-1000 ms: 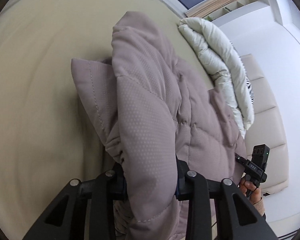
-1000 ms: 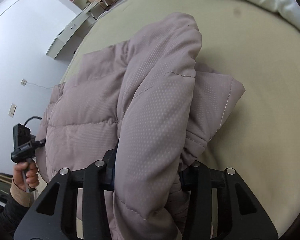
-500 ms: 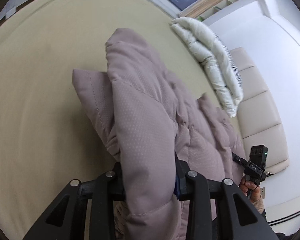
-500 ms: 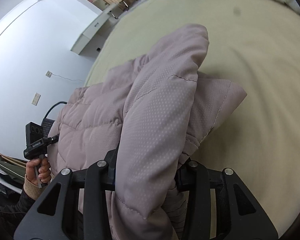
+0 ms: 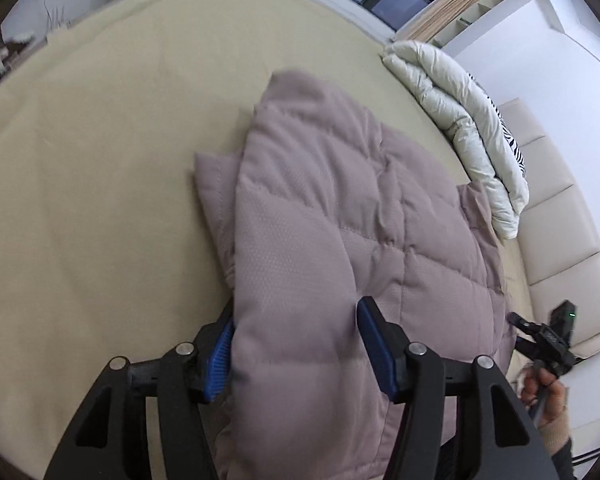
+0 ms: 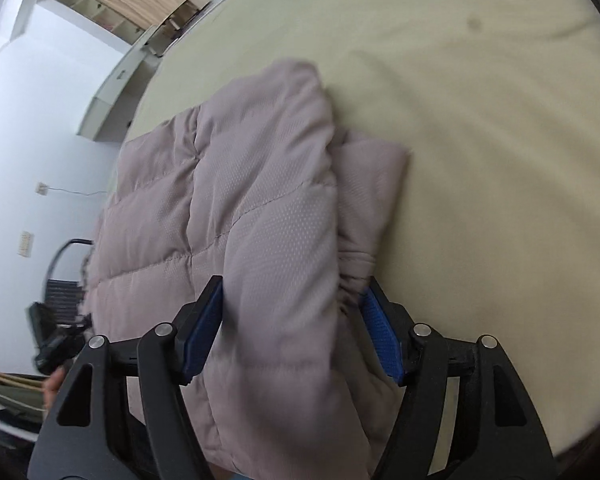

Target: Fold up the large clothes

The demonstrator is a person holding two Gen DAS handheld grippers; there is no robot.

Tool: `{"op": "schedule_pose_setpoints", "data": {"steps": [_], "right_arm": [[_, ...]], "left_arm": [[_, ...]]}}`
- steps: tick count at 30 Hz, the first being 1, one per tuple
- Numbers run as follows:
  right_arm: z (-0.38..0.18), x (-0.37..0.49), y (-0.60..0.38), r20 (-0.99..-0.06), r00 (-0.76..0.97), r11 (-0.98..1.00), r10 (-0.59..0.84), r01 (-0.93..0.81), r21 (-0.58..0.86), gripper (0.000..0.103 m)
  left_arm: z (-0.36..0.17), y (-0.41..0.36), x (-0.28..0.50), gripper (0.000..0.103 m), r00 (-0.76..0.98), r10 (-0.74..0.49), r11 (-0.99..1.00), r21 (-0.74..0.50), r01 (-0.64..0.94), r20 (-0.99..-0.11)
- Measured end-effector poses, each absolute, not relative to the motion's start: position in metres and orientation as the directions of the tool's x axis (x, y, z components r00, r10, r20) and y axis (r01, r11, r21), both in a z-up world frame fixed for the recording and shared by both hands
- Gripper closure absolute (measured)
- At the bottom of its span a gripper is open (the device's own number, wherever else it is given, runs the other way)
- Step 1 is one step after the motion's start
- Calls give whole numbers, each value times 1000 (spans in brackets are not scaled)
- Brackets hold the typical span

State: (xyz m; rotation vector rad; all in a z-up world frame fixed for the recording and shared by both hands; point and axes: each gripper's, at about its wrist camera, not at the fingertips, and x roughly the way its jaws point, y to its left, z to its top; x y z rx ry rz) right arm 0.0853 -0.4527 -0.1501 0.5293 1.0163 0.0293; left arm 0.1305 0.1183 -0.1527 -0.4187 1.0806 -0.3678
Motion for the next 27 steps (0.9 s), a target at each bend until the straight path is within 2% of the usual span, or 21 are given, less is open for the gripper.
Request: {"op": "schedule_pose_setpoints", "data": {"steps": [4, 8, 9, 10, 11, 12, 13, 14, 18, 20, 22, 27], "right_arm": [[-96, 47, -430, -764, 641, 941, 71, 212, 265, 35], [-28, -6, -391, -605, 793, 977, -66, 175, 124, 34], [-12, -18, -379, -541, 835, 980, -100, 177, 92, 26], [3, -27, -374, -495, 861, 981, -120, 180, 75, 20], [18, -38, -364, -428, 892, 980, -149, 191, 57, 7], [29, -49, -355, -358, 913, 973, -197, 226, 42, 0], [38, -53, -347, -323, 917, 965, -235, 260, 34, 0], [49, -58, -341, -323, 910, 958, -260, 285, 31, 0], [84, -56, -334, -447, 876, 972, -180, 229, 56, 0], [99, -63, -331, -413, 897, 975, -158, 208, 78, 0], [117, -80, -329, -358, 919, 970, -163, 216, 112, 0], [149, -102, -319, -457, 872, 965, -176, 245, 95, 0]], "left_arm": [[-113, 115, 96, 24, 551, -361, 923, -371, 99, -752], [-63, 80, 48, 6, 708, -187, 982, -111, 152, -682], [-49, 70, 35, 0, 751, -152, 987, -55, 152, -643], [-33, 60, 20, 0, 798, -119, 989, -3, 145, -591], [-22, 56, 9, 0, 830, -96, 990, 32, 137, -549], [-8, 49, -2, 0, 860, -68, 990, 70, 119, -505], [3, 44, -11, 0, 879, -49, 990, 95, 106, -474], [15, 41, -20, 0, 898, -33, 989, 112, 91, -438], [61, 13, -54, 0, 958, 90, 971, 236, -24, -271], [79, 1, -67, 0, 971, 121, 950, 307, -54, -205], [94, 0, -69, 0, 967, 97, 958, 287, -27, -234], [111, 19, -66, 0, 900, 23, 997, 71, 8, -436]]}}
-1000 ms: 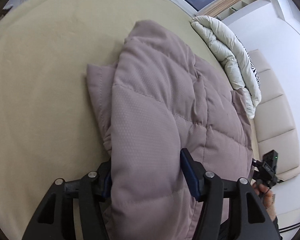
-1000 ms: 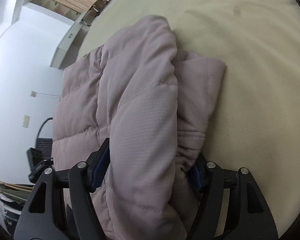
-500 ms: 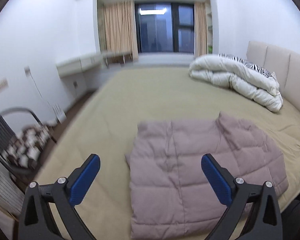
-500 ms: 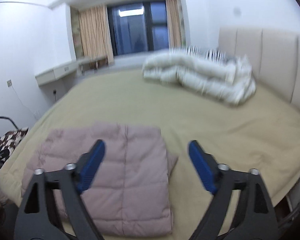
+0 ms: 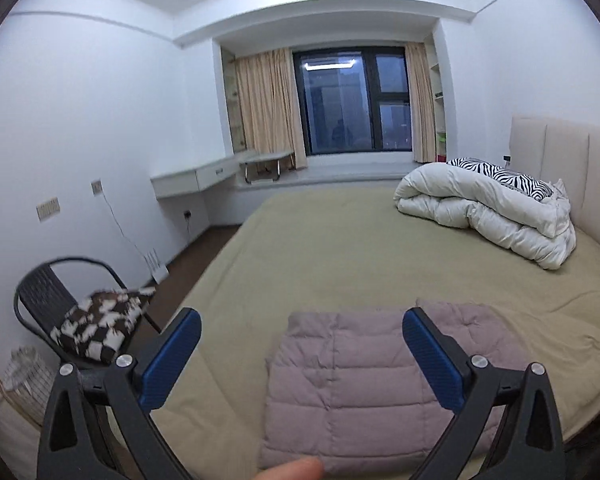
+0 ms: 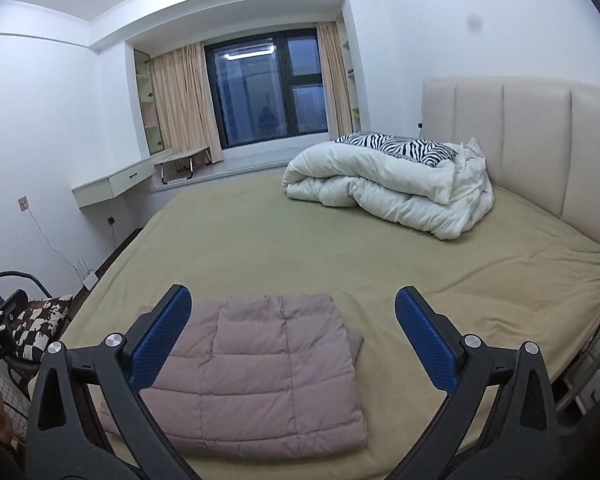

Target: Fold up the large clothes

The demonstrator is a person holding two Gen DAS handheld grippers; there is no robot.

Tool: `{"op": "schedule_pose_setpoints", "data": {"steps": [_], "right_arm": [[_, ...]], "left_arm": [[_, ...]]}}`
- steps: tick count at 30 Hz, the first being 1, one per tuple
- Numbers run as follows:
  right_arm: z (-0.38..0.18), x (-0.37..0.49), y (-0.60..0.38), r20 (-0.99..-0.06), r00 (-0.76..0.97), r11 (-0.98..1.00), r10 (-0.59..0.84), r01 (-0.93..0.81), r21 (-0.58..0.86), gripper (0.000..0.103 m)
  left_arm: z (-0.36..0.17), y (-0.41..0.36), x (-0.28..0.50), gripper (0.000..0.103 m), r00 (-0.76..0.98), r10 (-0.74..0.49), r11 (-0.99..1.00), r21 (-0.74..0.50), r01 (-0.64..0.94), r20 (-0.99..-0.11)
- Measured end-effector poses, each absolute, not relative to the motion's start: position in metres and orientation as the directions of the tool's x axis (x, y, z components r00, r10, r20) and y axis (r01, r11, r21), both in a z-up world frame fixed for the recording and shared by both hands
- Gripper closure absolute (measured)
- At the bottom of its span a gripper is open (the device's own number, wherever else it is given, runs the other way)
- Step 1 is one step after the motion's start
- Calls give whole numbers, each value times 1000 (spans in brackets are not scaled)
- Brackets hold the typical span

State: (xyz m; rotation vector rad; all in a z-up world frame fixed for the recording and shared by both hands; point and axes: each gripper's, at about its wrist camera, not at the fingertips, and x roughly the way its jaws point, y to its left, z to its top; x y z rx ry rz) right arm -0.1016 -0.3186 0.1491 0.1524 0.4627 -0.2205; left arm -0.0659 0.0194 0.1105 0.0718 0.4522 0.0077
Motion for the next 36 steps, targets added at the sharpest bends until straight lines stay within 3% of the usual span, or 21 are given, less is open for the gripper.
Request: {"op": "schedule_pose_setpoints", "data": {"steps": [5, 15, 36], "right_arm": [[133, -101, -302, -633, 757, 960, -165, 271, 73, 0], [62, -73, -253, -726, 675, 982, -129, 186, -1, 0], [25, -52, -248, -791, 605, 986, -90, 168, 17, 0]], "left_arm": [[98, 15, -63, 0, 837, 19, 997, 72, 25, -547], [23, -3, -54, 0, 652, -48, 989, 54, 136, -757], [1, 5, -49, 0, 618, -45, 991, 45, 129, -785]]}}
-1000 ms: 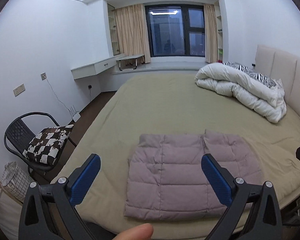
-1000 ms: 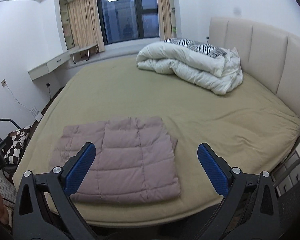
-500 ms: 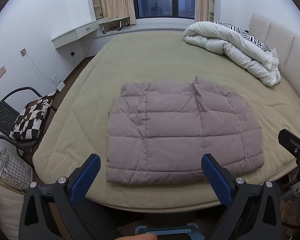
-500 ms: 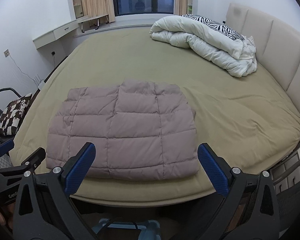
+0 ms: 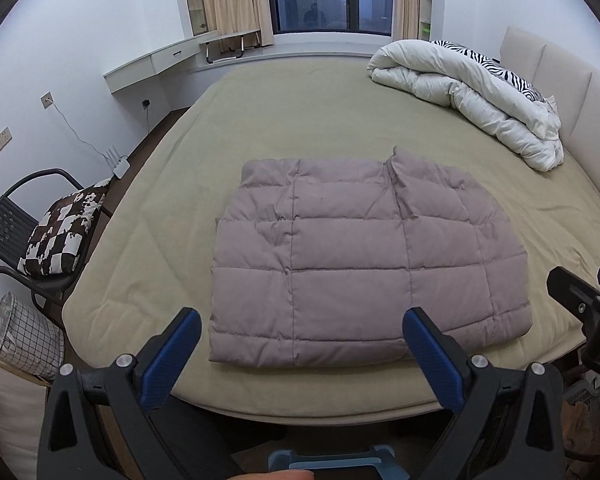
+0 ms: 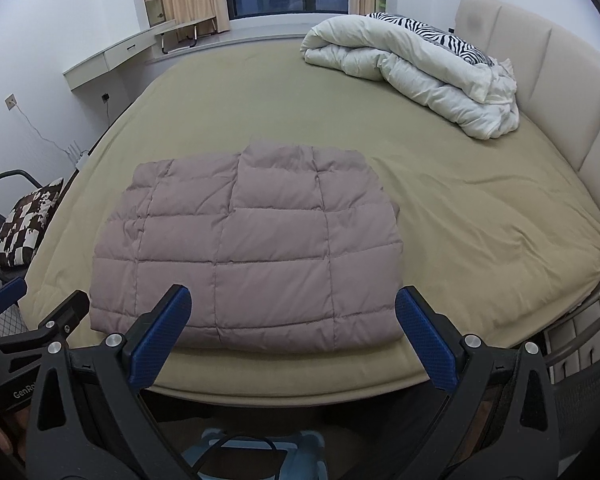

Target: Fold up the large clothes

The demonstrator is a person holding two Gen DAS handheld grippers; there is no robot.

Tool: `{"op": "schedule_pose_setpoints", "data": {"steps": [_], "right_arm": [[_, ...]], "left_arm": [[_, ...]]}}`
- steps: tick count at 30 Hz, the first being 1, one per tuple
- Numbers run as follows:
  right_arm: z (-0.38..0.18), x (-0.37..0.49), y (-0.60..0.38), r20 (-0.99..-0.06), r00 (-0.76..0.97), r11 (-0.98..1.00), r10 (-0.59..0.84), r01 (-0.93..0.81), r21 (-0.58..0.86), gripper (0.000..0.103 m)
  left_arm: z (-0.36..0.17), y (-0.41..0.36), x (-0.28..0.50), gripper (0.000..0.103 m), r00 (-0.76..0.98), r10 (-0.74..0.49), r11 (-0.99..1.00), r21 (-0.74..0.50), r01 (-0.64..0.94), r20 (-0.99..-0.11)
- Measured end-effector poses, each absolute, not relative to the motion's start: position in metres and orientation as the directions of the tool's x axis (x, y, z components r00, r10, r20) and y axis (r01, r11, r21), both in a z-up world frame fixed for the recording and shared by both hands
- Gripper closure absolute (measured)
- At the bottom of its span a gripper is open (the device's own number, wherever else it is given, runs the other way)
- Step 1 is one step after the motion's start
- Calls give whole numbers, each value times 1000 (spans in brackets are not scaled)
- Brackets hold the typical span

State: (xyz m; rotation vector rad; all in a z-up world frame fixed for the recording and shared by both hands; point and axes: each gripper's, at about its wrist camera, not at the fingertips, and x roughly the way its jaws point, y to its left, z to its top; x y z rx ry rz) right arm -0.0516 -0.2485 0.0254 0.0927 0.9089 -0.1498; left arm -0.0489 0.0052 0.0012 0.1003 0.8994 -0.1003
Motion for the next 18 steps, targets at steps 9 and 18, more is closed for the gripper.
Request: {"op": "schedule_pose_setpoints", "data": {"steps": [9, 18], "right_arm": [[17, -45, -249, -801, 593, 987, -86, 161, 14, 0], [15, -44, -248, -802, 591, 987, -83, 159, 15, 0]], "left_arm": [[-3, 6, -48, 0, 608, -40, 991, 44, 123, -793], [-4, 6, -48, 0, 606, -42, 991, 42, 124, -794]]}}
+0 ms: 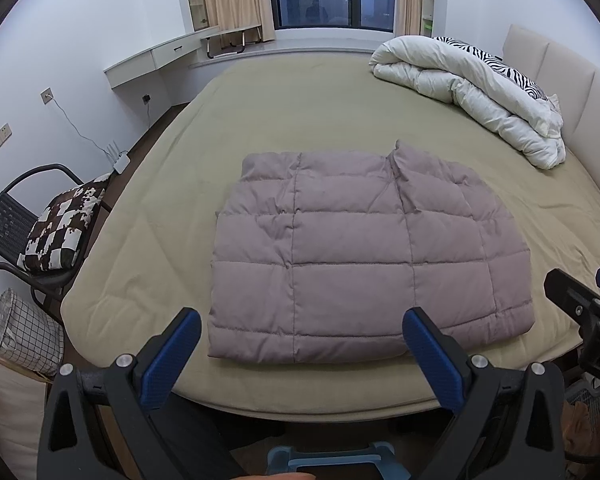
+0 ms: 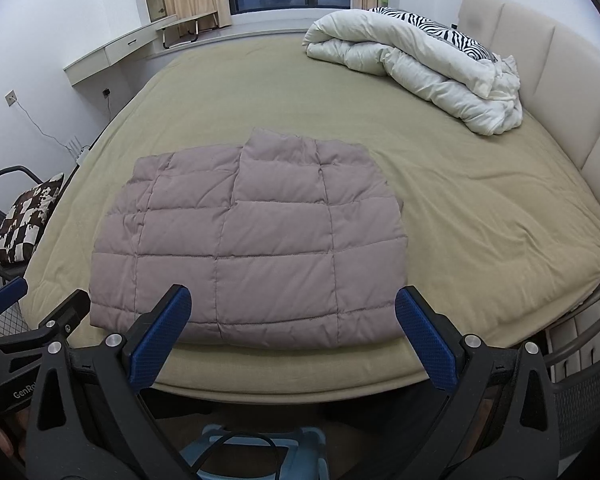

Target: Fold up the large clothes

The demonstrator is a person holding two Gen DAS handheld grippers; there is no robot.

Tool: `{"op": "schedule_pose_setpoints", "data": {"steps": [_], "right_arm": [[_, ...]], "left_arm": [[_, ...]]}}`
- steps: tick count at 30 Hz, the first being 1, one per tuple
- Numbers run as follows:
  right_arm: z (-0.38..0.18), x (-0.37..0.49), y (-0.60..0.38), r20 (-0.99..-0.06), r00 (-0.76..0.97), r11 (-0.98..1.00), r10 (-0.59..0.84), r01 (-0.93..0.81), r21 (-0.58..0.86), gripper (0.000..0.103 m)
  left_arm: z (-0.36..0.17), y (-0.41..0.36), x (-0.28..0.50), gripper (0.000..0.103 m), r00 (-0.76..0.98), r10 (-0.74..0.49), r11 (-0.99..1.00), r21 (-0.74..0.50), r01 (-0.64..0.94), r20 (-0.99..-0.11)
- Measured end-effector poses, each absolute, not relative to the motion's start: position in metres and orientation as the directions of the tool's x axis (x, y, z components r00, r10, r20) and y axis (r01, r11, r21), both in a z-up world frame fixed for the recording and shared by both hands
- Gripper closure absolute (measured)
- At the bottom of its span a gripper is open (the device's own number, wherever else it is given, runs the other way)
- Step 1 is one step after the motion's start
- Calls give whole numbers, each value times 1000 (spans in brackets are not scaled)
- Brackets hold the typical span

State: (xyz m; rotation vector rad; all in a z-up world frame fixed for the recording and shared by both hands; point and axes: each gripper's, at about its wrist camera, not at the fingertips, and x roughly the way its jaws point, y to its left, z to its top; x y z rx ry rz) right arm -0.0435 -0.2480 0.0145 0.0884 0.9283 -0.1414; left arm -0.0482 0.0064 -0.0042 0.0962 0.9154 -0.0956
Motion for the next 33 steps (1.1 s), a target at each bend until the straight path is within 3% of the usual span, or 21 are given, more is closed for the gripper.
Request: {"op": "schedule_pose_setpoints", "data": {"steps": [33], "right_arm": [[8, -42, -245, -804, 589, 987, -89, 162, 10, 0]], "left_arm": [[-6, 6, -51, 0, 604, -41, 991, 43, 124, -796]]}}
